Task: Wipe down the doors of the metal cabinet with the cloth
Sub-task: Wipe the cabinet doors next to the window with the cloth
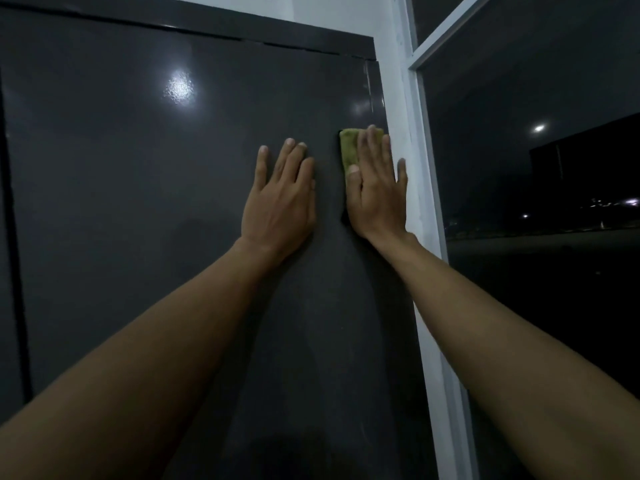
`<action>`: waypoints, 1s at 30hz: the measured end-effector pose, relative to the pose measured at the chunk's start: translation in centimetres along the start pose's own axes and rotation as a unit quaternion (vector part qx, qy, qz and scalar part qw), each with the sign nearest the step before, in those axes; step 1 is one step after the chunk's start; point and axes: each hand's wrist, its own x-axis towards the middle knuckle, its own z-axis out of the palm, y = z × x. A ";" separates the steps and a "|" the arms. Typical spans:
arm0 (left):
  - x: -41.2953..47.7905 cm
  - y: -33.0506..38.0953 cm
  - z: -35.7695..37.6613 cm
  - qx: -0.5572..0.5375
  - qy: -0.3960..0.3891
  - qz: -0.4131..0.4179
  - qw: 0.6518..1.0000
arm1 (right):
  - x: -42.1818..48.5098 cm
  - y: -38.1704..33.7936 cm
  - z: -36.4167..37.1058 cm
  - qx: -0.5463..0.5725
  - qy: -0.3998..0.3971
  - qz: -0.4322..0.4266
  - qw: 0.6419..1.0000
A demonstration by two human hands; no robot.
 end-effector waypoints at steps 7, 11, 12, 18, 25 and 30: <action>-1.7 -0.2 -0.5 0.004 -0.001 0.013 1.000 | -2.0 0.8 -0.6 -0.021 -0.047 -0.138 0.989; -2.2 -0.1 -0.6 0.014 -0.011 0.011 1.000 | -1.9 2.4 -1.1 -0.007 -0.026 -0.055 0.998; -2.4 -0.1 -0.6 0.016 -0.014 0.015 1.000 | -2.2 1.9 -0.9 0.000 -0.015 -0.027 1.000; -3.1 0.1 -0.3 0.019 -0.015 0.029 0.999 | -5.0 2.7 -1.6 -0.062 -0.091 -0.220 0.969; -4.7 0.3 -0.3 0.021 -0.025 0.036 0.999 | -6.2 0.9 -0.9 -0.037 -0.043 -0.093 0.994; -5.8 0.7 -0.3 0.018 -0.022 0.047 0.998 | -7.6 2.1 -1.5 -0.068 -0.095 -0.219 0.969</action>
